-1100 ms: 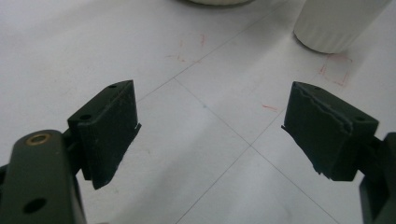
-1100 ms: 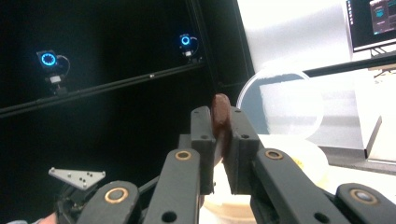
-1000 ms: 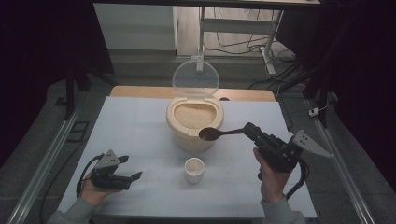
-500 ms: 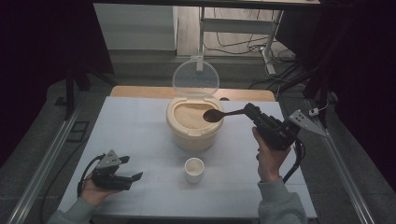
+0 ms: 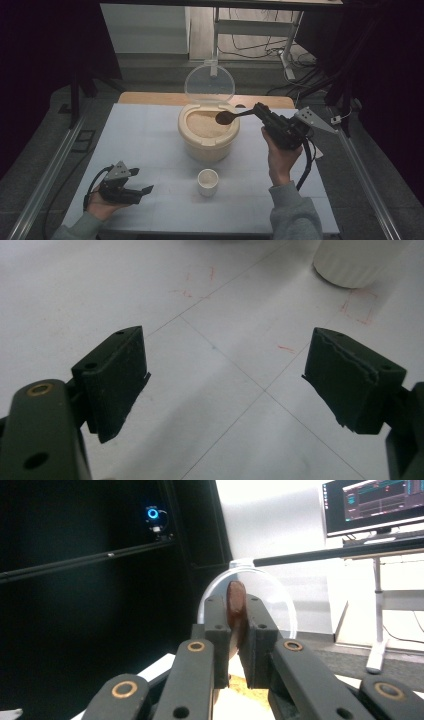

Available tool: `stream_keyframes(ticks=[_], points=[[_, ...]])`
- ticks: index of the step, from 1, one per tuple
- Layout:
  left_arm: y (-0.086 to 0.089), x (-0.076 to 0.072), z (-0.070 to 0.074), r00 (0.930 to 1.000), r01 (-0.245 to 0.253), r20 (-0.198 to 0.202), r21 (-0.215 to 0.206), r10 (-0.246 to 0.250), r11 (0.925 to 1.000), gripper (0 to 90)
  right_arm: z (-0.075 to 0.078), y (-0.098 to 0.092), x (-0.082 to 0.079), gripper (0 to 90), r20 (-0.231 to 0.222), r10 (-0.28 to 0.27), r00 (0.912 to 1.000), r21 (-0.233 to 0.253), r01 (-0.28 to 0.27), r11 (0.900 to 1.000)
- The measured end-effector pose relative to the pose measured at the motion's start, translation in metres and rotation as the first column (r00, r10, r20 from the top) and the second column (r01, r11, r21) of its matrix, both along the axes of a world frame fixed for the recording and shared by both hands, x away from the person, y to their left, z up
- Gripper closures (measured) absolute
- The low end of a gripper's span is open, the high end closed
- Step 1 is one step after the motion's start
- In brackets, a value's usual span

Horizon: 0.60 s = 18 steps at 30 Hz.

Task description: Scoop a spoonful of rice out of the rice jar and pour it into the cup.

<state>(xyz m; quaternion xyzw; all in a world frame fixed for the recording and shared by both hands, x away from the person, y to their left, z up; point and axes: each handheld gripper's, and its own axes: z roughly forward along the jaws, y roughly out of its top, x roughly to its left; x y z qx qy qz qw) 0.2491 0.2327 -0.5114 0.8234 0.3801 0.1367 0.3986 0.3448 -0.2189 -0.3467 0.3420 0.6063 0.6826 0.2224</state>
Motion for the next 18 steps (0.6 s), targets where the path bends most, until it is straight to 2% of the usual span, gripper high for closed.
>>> stream_keyframes(ticks=[10,18], points=[[-0.001,0.0,-0.001,1.0,0.006,-0.005,0.004,-0.006,1.0,17.1,-0.006,0.01,0.011,82.9,-0.02,-0.035,0.9992,-0.071,0.033,0.997],[-0.001,0.001,-0.001,0.9999,0.008,-0.012,0.007,-0.008,0.9999,17.2,-0.01,0.021,0.015,82.9,-0.005,-0.072,0.9974,-0.152,0.071,0.986]])
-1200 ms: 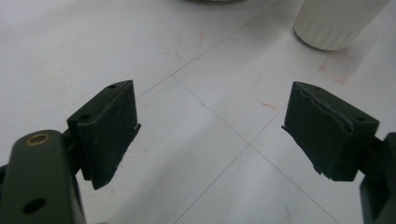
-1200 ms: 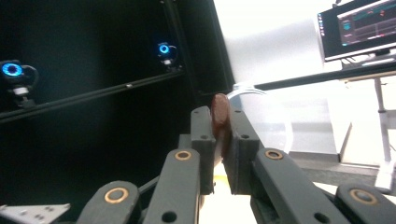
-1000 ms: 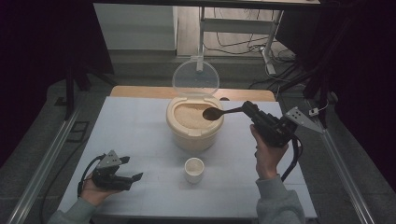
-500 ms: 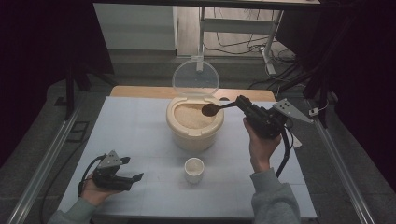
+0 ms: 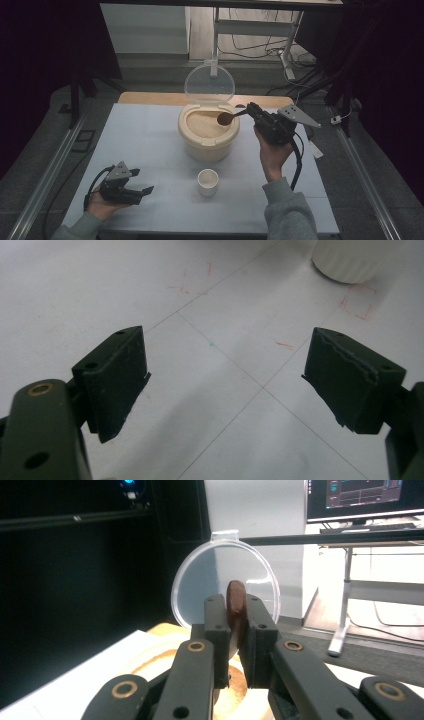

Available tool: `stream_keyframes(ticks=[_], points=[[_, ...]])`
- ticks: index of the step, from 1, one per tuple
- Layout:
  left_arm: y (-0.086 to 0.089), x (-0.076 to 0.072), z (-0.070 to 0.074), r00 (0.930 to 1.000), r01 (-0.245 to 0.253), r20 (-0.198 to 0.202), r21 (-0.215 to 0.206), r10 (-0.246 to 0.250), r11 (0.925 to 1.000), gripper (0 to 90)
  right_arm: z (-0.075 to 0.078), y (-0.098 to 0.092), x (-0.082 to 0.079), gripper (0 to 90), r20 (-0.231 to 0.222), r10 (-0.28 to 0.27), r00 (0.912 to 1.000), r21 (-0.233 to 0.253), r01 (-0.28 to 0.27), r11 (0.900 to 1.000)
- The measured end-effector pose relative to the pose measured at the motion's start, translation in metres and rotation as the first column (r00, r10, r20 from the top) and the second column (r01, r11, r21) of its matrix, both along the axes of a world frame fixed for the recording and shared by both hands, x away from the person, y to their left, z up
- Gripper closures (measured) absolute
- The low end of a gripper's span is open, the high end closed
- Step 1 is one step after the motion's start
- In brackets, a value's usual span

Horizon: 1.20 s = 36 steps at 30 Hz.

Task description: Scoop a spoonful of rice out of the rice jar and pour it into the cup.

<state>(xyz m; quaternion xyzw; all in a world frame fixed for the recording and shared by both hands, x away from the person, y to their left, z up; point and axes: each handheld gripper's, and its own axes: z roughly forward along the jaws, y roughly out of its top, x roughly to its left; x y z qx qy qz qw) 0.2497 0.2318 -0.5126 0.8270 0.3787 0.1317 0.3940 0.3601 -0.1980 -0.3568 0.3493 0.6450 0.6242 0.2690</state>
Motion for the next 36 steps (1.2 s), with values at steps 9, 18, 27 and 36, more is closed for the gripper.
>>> stream_keyframes(ticks=[9,18,27,36], points=[[0.0,0.0,0.0,1.0,0.005,-0.004,0.004,-0.005,1.0,17.3,-0.005,0.015,0.002,82.8,0.03,-0.025,0.9992,-0.14,0.029,0.99],[-0.001,0.0,0.0,1.0,0.007,-0.004,0.006,-0.007,1.0,17.3,-0.015,0.026,0.009,82.6,-0.006,-0.031,0.9995,-0.187,0.029,0.982],[-0.001,0.0,0.0,1.0,0.008,-0.005,0.004,-0.008,1.0,17.4,-0.029,0.024,0.025,82.8,-0.119,-0.028,0.9925,-0.085,0.018,0.996],[-0.001,0.001,-0.001,0.9999,0.012,-0.005,0.007,-0.012,0.9999,17.6,-0.049,0.014,0.038,82.4,-0.276,-0.013,0.961,0.151,0.057,0.987]])
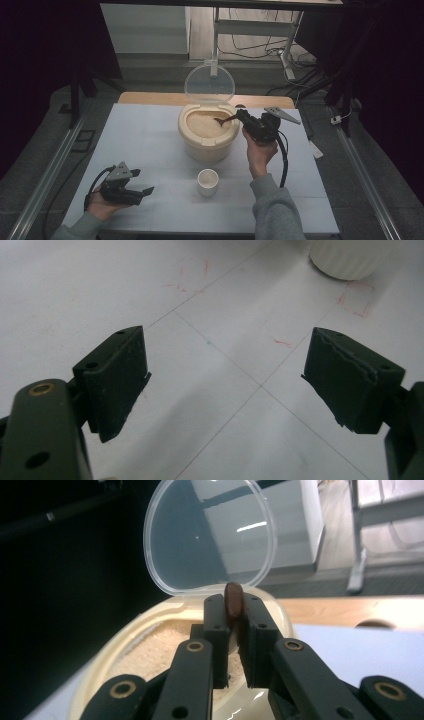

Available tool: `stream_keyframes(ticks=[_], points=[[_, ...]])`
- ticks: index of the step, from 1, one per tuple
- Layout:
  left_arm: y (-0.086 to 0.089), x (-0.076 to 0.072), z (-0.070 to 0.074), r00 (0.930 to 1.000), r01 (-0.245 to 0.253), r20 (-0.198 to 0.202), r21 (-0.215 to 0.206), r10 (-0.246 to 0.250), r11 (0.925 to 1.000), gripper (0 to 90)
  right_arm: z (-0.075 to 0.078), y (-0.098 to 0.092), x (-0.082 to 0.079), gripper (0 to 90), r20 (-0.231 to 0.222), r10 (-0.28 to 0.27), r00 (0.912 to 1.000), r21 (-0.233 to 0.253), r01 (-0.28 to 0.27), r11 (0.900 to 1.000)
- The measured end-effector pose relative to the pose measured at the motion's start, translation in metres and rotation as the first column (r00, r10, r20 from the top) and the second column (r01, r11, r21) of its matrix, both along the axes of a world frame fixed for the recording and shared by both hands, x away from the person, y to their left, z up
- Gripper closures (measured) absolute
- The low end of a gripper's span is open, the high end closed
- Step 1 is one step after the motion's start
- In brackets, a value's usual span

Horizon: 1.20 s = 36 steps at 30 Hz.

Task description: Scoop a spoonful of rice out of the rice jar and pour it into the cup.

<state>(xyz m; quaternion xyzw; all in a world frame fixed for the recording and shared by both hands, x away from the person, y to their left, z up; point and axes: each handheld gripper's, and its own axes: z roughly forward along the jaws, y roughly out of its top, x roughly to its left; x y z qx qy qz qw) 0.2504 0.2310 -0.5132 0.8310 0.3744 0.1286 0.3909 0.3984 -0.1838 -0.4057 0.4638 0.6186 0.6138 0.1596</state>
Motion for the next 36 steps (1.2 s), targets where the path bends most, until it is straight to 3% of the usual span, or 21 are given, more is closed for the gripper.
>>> stream_keyframes(ticks=[7,19,26,36], points=[[-0.001,0.0,0.0,1.0,0.002,0.0,0.002,-0.002,1.0,17.6,-0.002,-0.002,0.001,81.6,-0.036,-0.003,0.9993,0.065,0.005,0.998],[0.0,0.0,0.0,1.0,0.0,0.002,-0.001,0.0,1.0,17.7,-0.004,-0.005,0.003,81.4,-0.072,-0.014,0.9973,0.111,0.022,0.994],[-0.001,0.0,0.0,1.0,0.0,0.002,0.0,0.0,1.0,17.8,-0.007,-0.011,0.004,81.7,-0.107,-0.005,0.9943,0.183,0.025,0.983],[0.0,0.0,0.0,1.0,0.0,0.004,-0.001,0.0,1.0,17.9,-0.008,-0.012,0.003,81.6,-0.123,-0.003,0.9924,0.209,0.029,0.978]])
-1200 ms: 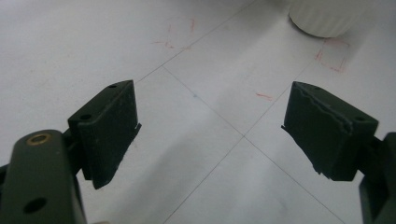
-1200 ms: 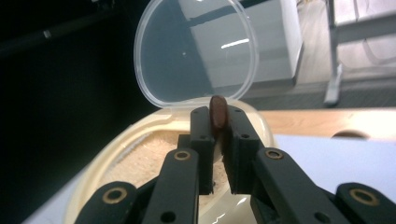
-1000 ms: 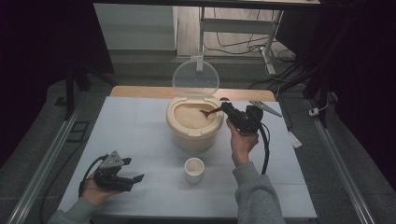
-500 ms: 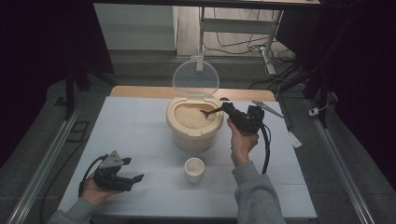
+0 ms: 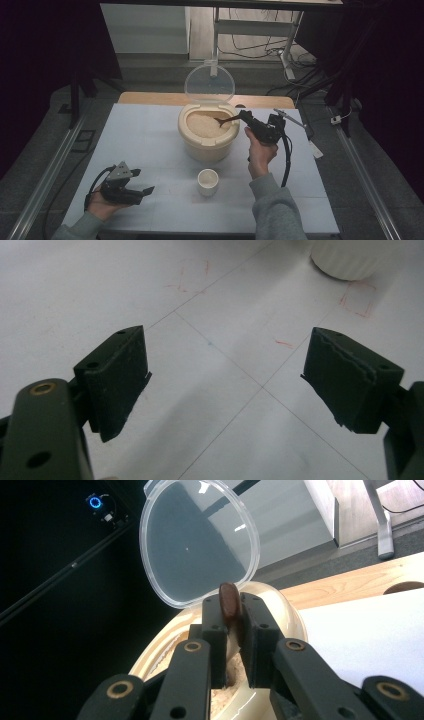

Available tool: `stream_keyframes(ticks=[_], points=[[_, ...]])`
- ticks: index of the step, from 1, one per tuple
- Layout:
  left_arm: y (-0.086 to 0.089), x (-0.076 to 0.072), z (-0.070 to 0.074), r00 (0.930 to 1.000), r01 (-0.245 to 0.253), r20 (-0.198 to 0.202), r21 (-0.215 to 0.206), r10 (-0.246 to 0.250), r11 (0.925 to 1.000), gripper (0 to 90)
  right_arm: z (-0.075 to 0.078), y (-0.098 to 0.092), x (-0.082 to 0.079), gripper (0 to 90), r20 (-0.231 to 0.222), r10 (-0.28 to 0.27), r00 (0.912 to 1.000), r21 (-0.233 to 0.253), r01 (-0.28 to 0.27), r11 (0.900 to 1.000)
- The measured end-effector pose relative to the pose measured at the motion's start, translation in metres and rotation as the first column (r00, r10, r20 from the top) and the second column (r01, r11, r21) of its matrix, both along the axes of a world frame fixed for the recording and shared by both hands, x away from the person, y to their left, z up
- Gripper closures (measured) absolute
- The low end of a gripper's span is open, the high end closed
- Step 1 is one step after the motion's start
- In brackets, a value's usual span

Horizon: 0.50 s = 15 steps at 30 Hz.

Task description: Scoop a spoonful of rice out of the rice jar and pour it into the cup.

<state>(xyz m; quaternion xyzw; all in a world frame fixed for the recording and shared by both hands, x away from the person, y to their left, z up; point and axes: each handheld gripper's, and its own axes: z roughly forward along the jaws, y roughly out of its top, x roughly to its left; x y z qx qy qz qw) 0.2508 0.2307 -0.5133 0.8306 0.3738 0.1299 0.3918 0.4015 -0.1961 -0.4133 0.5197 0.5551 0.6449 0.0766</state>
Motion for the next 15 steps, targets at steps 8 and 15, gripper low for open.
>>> stream_keyframes(ticks=[8,15], points=[[-0.0006,-0.0001,0.0002,1.0,0.001,0.001,0.002,-0.001,1.0,18.0,0.0,-0.0017,-0.0019,82.8,-0.022,0.015,0.9997,0.056,-0.014,0.998],[-0.0001,0.0001,0.0001,1.0,0.0,0.002,0.0,0.0,1.0,18.0,-0.0025,-0.0079,-0.0003,82.9,-0.055,0.019,0.9983,0.121,-0.013,0.993]])
